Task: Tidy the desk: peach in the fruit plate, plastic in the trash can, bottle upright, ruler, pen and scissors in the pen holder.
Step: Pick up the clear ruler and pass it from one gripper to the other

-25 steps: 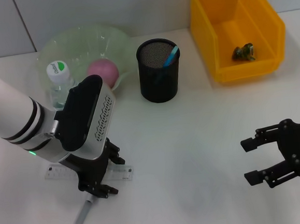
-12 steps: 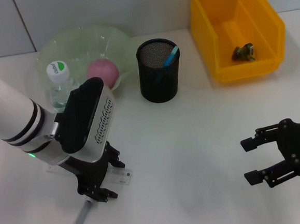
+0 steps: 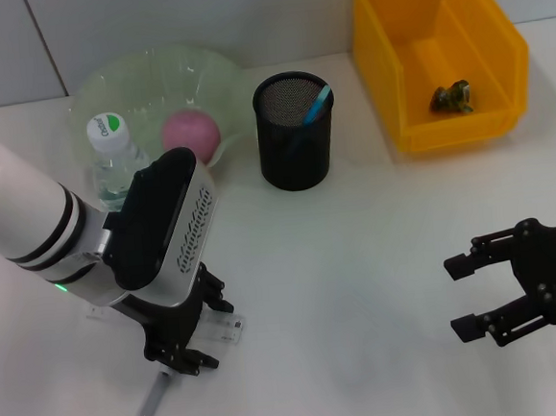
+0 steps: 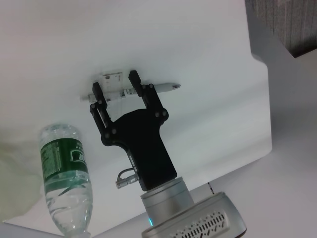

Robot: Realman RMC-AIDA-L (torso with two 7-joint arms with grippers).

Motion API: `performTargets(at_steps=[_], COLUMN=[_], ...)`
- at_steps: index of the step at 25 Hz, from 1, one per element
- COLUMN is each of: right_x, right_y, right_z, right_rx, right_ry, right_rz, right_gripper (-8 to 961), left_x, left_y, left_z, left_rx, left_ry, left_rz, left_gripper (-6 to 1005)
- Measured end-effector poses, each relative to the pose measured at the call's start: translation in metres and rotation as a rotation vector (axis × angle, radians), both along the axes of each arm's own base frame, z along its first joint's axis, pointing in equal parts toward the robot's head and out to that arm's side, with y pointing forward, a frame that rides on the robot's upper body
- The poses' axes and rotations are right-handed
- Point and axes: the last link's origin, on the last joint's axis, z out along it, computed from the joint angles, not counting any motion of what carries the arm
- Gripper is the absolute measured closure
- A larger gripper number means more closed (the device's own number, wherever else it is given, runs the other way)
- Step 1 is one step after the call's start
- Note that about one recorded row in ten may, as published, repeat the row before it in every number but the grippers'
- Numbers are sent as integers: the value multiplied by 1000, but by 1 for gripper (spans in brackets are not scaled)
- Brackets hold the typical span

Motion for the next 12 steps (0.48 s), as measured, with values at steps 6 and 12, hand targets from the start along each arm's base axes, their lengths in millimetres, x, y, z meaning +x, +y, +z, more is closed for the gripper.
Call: performTargets(at_steps=[6,12], right_x=[0,0], right_y=[0,-1], right_z=[0,0], right_rx=[-1,-2], right_ry=[0,2], right_rz=[-3,-5], right_gripper=[121,121], left_x=[1,4], left_y=[0,0], left_z=[-2,-3], left_rx=[-12,-24], left_ry=[3,3], left_rz=[-33,-65], left_gripper=[390,455])
